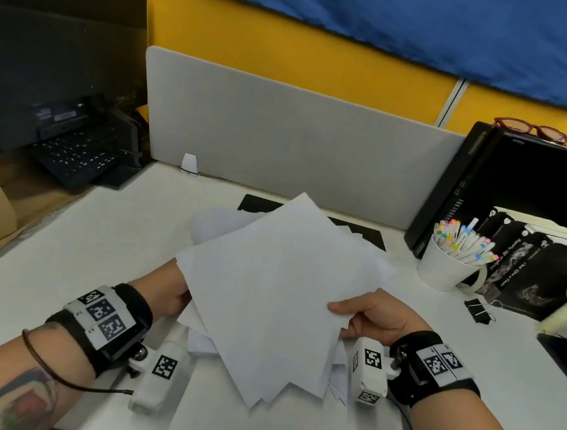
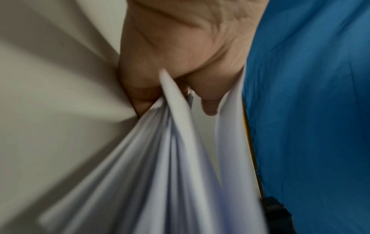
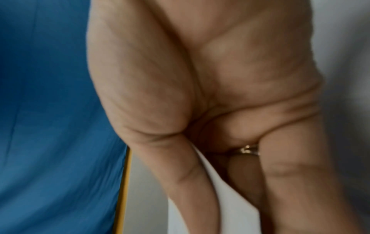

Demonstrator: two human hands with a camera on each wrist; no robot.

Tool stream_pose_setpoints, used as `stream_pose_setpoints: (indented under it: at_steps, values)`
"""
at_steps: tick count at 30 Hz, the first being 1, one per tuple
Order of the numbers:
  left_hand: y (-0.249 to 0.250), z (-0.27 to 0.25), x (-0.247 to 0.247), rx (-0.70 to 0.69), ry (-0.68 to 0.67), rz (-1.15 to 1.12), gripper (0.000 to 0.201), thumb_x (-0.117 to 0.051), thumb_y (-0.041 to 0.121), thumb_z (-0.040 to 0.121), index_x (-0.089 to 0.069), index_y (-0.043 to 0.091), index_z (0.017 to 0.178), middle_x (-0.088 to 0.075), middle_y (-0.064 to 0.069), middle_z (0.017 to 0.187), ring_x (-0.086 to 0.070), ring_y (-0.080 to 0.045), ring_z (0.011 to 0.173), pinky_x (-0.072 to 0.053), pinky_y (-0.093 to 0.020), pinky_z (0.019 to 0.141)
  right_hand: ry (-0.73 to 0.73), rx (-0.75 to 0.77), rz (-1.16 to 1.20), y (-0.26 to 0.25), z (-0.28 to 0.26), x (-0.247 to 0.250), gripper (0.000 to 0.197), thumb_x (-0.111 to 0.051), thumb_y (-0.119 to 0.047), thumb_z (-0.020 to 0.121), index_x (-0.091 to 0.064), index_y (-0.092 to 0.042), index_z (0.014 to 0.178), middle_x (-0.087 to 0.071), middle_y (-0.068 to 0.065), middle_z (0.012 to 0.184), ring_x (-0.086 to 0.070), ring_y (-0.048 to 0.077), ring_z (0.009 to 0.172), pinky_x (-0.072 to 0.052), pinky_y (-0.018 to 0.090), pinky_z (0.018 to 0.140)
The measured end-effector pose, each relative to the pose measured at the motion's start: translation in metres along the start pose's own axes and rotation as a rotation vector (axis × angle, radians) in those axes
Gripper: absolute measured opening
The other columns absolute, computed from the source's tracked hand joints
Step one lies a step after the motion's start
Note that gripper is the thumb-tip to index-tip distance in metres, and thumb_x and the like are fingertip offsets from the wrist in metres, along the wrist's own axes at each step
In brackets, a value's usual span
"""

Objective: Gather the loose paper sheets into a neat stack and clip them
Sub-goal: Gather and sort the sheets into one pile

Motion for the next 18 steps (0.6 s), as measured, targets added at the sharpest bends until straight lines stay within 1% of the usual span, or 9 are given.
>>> stream_pose_setpoints:
  at_steps: [3, 5, 8, 9, 10, 12, 14, 16, 18]
  values:
    - [-0.003, 0.005, 0.005, -0.02, 0.023, 0.003, 0.021, -0.074, 0.019, 0.073, -0.071, 0.006, 0.089, -0.072, -0.017, 0.085, -0.066, -0.03, 0.072, -0.052, -0.036, 0.07, 0.034, -0.05, -0.05, 0.0, 0.001, 0.003, 0.036, -0.06, 0.014, 0.086, -0.067, 0.001, 0.119, -0.072, 0.021, 0.117, -0.075, 0.034, 0.092, -0.061, 0.048, 0.074]
    - [-0.006, 0.008, 0.009, -0.007, 0.01, -0.002, 0.026, -0.069, 0.015, 0.069, -0.069, 0.002, 0.091, -0.066, -0.021, 0.09, -0.061, -0.032, 0.076, -0.047, -0.038, 0.074, 0.169, -0.019, 0.018, -0.002, 0.008, 0.013, 0.036, -0.062, 0.011, 0.087, -0.064, 0.004, 0.123, -0.071, 0.023, 0.116, -0.075, 0.034, 0.089, -0.063, 0.047, 0.072]
    - [-0.007, 0.009, 0.018, 0.03, -0.002, 0.048, 0.002, -0.068, 0.003, 0.073, -0.067, 0.001, 0.073, -0.061, -0.019, 0.077, -0.055, -0.03, 0.067, -0.043, -0.037, 0.068, 0.48, 0.129, 0.09, -0.005, 0.02, 0.037, 0.034, -0.06, 0.011, 0.091, -0.059, 0.004, 0.125, -0.072, 0.022, 0.107, -0.072, 0.034, 0.084, -0.062, 0.042, 0.067]
    - [-0.007, 0.01, 0.02, 0.035, -0.014, 0.066, 0.013, -0.069, 0.002, 0.079, -0.07, 0.003, 0.066, -0.063, -0.019, 0.075, -0.058, -0.03, 0.065, -0.044, -0.037, 0.067, 0.539, 0.155, 0.015, -0.006, 0.024, 0.041, 0.034, -0.059, 0.008, 0.093, -0.057, 0.001, 0.126, -0.071, 0.021, 0.108, -0.071, 0.035, 0.086, -0.06, 0.042, 0.07]
    - [-0.004, 0.008, 0.022, 0.029, -0.001, 0.077, 0.02, -0.071, 0.008, 0.084, -0.073, 0.006, 0.065, -0.066, -0.018, 0.077, -0.062, -0.031, 0.064, -0.046, -0.036, 0.068, 0.576, 0.169, -0.081, -0.007, 0.026, 0.043, 0.035, -0.059, 0.004, 0.095, -0.054, -0.003, 0.129, -0.069, 0.021, 0.112, -0.069, 0.036, 0.091, -0.058, 0.042, 0.073]
    - [0.002, 0.006, 0.02, 0.011, 0.054, 0.005, 0.029, -0.07, 0.037, 0.092, -0.075, 0.01, 0.082, -0.074, -0.014, 0.079, -0.071, -0.024, 0.064, -0.05, -0.035, 0.068, 0.607, 0.185, -0.281, -0.009, 0.028, 0.044, 0.036, -0.057, -0.008, 0.098, -0.051, -0.01, 0.134, -0.066, 0.017, 0.12, -0.067, 0.036, 0.102, -0.058, 0.044, 0.08]
    - [0.002, 0.01, 0.02, 0.009, 0.137, -0.061, 0.056, -0.047, 0.063, 0.097, -0.07, 0.012, 0.099, -0.077, -0.007, 0.071, -0.074, -0.021, 0.064, -0.051, -0.032, 0.068, 0.606, 0.205, -0.419, -0.015, 0.026, 0.042, 0.034, -0.053, -0.018, 0.101, -0.052, -0.016, 0.135, -0.066, 0.012, 0.12, -0.066, 0.033, 0.105, -0.058, 0.05, 0.088]
    - [0.004, 0.009, 0.016, 0.028, 0.198, -0.063, 0.073, -0.033, 0.074, 0.094, -0.068, 0.011, 0.107, -0.075, -0.004, 0.064, -0.073, -0.025, 0.072, -0.051, -0.029, 0.072, 0.574, 0.207, -0.53, -0.022, 0.019, 0.038, 0.023, -0.046, -0.024, 0.104, -0.058, -0.019, 0.123, -0.07, 0.013, 0.108, -0.07, 0.032, 0.092, -0.062, 0.049, 0.079]
    - [0.005, 0.009, 0.01, 0.019, 0.203, -0.043, 0.073, -0.033, 0.076, 0.092, -0.068, 0.013, 0.102, -0.076, -0.003, 0.063, -0.072, -0.025, 0.072, -0.054, -0.028, 0.064, 0.541, 0.207, -0.617, -0.028, 0.012, 0.035, 0.025, -0.04, -0.029, 0.105, -0.061, -0.016, 0.108, -0.072, 0.018, 0.09, -0.071, 0.032, 0.069, -0.061, 0.042, 0.062]
Point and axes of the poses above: each hand's wrist, its own z-axis towards the middle knuckle, its own x-axis out of the back of the hand, y = z × x, the point moved 5 cm from there along z, towards the middle knuckle
